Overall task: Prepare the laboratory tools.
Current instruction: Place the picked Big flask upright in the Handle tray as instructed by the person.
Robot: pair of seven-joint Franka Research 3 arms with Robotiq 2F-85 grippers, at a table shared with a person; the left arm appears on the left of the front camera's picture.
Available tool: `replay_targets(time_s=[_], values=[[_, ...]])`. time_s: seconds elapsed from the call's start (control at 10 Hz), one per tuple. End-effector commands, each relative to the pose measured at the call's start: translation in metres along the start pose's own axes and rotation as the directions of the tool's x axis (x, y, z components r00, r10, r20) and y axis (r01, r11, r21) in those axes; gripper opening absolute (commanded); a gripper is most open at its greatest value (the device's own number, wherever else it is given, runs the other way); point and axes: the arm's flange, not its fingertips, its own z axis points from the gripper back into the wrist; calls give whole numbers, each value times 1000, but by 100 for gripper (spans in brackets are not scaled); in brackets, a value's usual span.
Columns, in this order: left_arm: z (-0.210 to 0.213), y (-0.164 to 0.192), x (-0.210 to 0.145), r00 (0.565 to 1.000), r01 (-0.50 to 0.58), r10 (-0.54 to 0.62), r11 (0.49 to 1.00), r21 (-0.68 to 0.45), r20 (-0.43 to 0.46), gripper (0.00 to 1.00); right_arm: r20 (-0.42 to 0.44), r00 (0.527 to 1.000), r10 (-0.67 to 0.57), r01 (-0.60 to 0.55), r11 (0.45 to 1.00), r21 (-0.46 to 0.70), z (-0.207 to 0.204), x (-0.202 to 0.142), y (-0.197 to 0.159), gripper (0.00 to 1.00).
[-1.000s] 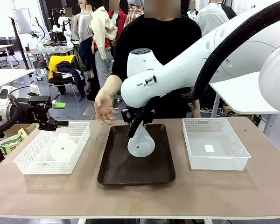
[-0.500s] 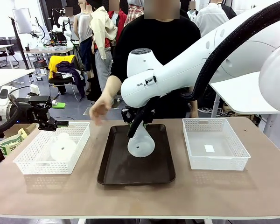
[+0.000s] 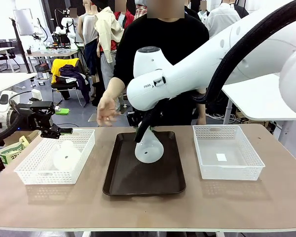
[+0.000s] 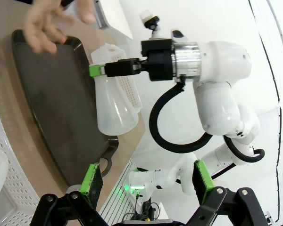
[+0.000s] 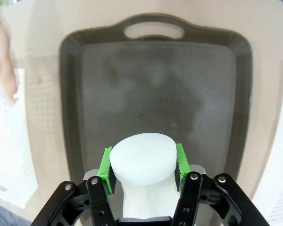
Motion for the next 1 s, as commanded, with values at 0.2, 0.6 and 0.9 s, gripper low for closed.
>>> replay_targets(time_s=[0.2, 0.6, 0.9], values=[[2, -2, 0, 1000, 5, -5, 1000, -1, -2, 100, 102, 971, 216, -234, 949, 213, 57, -25, -29, 0], [2, -2, 0, 1000, 5, -5, 1000, -1, -2, 100, 288, 859, 423, -508, 773, 379, 68, -27, -64, 0], [2, -2, 0, 1000, 5, -5, 1000, -1, -2, 100, 389, 795, 464, -606, 622, 496, 62, -26, -78, 0]])
